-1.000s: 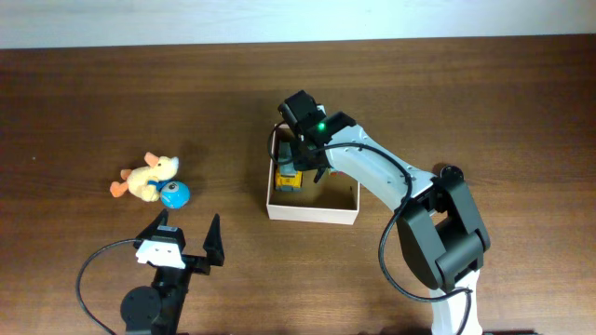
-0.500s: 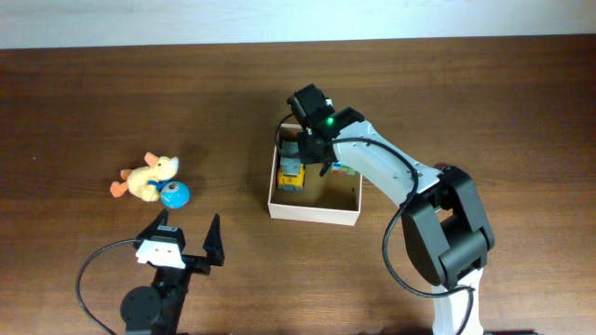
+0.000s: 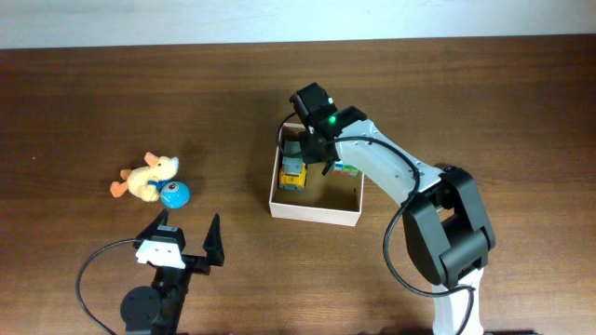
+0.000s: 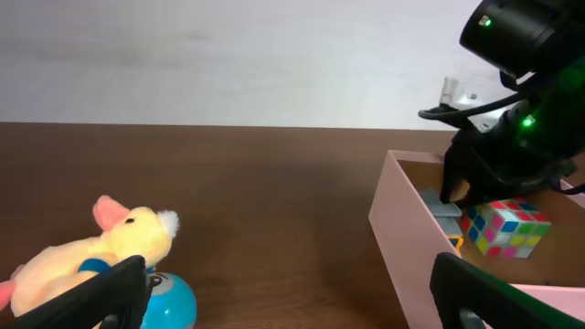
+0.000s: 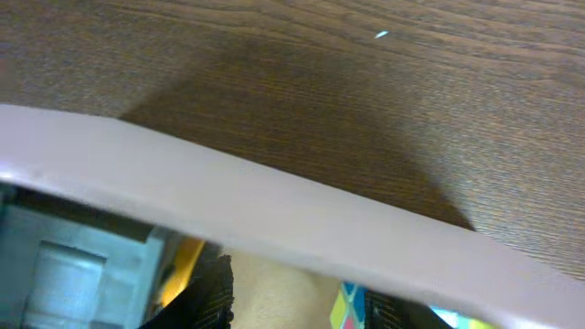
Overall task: Pack container
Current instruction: 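Open the right gripper and raise it out of the box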
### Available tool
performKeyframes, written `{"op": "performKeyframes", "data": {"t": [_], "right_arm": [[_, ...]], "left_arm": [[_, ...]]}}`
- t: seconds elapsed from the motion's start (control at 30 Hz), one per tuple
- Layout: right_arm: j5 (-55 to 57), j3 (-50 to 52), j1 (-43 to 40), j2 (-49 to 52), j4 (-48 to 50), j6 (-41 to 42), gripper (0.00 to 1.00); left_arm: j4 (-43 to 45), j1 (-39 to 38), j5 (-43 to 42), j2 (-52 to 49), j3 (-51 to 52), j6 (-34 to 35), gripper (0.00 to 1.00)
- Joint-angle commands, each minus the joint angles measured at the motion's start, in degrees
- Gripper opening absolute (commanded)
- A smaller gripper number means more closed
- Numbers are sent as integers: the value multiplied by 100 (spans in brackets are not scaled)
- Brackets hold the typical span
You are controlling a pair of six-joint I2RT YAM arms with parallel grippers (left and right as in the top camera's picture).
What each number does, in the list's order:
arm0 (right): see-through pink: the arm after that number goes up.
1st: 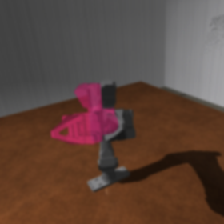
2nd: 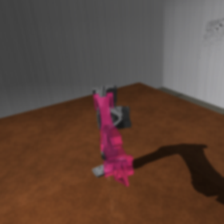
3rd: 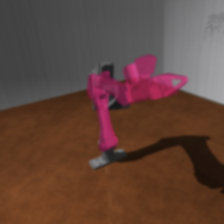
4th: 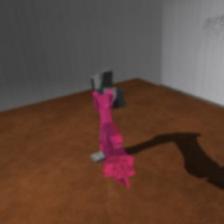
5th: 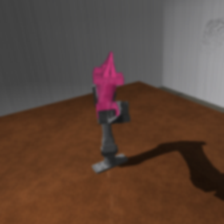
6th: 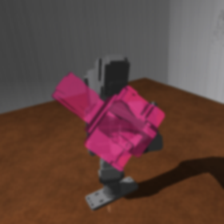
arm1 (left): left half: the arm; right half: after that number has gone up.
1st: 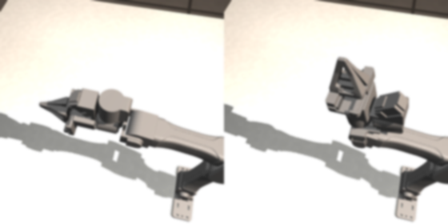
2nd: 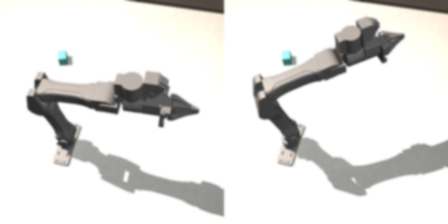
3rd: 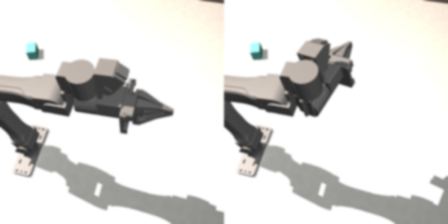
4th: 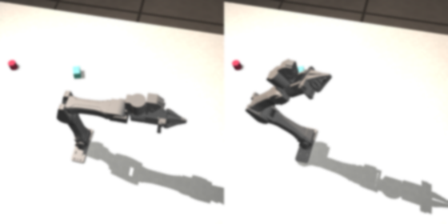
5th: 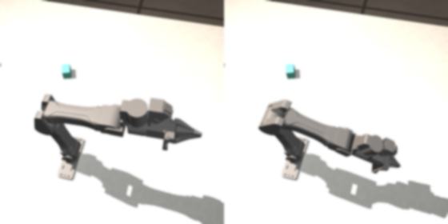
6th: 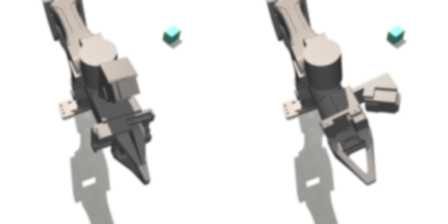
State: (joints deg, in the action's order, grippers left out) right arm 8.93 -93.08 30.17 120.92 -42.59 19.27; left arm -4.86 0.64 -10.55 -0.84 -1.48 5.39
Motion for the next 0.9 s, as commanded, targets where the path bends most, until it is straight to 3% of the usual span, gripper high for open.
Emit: {"op": "performKeyframes", "data": {"t": [0.0,0.87], "right_arm": [[-98,55,133,44,2,-44,41],[94,-52,271,-7,-136,-254,41]], "left_arm": [[11,-26,-61,55,35,-111,99],[11,-26,-61,55,35,-111,99]]}}
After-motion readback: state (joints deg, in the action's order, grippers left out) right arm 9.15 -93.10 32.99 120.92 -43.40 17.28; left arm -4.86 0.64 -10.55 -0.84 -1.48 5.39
